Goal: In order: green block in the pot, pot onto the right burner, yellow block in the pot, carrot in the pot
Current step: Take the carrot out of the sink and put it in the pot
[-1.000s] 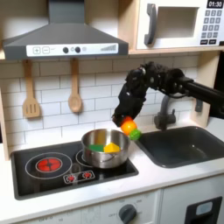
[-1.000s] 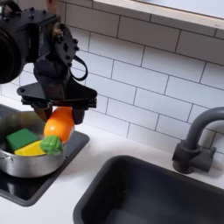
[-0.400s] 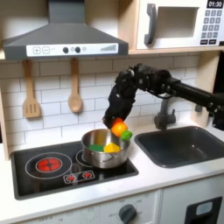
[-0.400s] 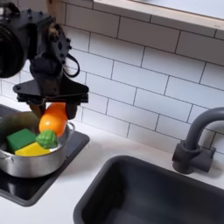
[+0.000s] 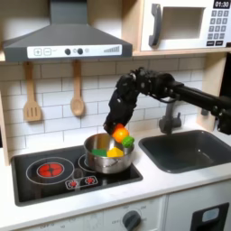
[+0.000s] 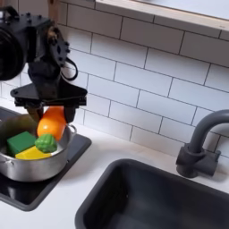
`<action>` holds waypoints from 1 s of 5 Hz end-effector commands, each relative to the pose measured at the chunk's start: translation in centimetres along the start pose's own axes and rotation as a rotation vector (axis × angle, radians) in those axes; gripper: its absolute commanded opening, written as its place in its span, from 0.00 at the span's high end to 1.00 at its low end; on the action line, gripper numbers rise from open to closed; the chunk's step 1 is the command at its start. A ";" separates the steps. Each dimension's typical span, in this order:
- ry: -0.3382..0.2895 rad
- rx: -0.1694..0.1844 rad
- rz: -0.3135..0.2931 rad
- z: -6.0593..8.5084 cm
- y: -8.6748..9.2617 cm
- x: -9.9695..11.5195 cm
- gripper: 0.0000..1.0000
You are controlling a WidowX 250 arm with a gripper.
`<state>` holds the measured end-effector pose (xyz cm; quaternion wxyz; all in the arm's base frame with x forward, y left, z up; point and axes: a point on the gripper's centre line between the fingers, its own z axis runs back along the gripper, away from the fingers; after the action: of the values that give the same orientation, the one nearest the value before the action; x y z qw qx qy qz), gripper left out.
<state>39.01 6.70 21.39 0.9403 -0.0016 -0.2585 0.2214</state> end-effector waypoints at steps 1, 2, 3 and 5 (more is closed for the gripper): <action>-0.011 0.037 0.072 0.0 1.2 0.1 1.00; 0.001 0.055 0.078 -0.4 1.4 -0.2 1.00; -0.004 0.074 0.107 -0.4 1.9 -0.2 1.00; 0.028 0.091 0.128 -0.7 1.9 -0.7 1.00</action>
<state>37.78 8.34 20.11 0.9253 0.0217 -0.2338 0.2980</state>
